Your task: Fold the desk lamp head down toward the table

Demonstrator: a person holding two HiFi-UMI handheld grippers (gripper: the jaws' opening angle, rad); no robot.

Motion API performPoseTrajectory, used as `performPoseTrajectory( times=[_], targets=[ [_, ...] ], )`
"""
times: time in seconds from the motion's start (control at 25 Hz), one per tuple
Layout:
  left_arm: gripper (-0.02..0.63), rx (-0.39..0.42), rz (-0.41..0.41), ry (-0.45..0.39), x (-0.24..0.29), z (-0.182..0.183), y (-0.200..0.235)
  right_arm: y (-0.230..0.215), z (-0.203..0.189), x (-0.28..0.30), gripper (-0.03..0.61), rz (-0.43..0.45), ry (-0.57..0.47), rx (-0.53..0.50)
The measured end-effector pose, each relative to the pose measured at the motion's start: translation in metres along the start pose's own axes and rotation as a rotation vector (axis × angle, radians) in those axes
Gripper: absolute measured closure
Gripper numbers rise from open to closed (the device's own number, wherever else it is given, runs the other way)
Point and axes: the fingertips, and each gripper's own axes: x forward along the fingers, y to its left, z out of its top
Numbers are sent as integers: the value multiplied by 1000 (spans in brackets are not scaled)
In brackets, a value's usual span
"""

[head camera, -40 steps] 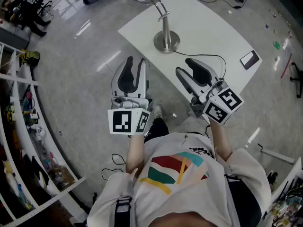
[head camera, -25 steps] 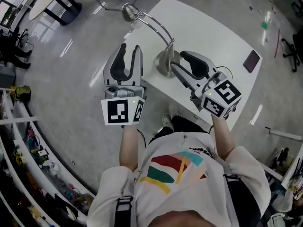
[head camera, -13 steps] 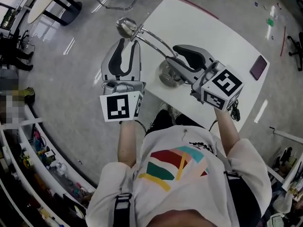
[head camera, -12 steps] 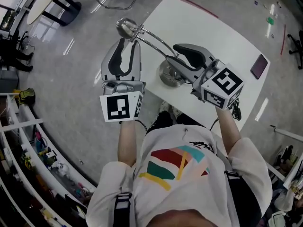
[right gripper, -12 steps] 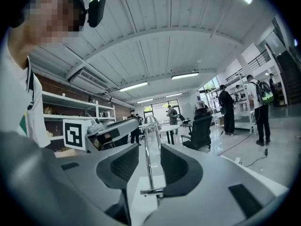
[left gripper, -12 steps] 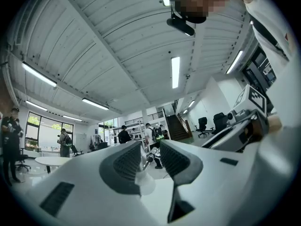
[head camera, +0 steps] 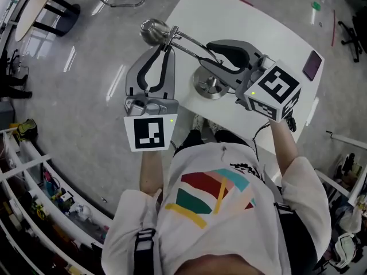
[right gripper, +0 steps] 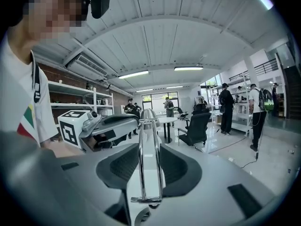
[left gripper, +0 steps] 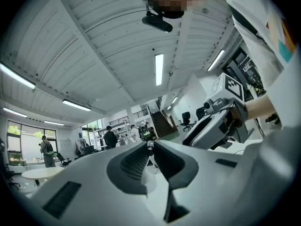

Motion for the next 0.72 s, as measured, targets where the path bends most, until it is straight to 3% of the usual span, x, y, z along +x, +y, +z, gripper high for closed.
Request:
performPoseTrajectory(
  times=[0.24,0.44,0.6,0.72],
  targets=[
    [528,7,-43,2,2,-7,-1,-2,-9,6,440,34,85,-20],
    [529,175,-114,89,1,-17,-5,-2,-11,9,440,47,155,-28],
    [529,103,-80,56,4,-22,-2,-5,-17,12,440,43,204,-33],
    [529,175,-114,79,6,-26,-4,-7,-19,12,440,50,237,-20]
  ],
)
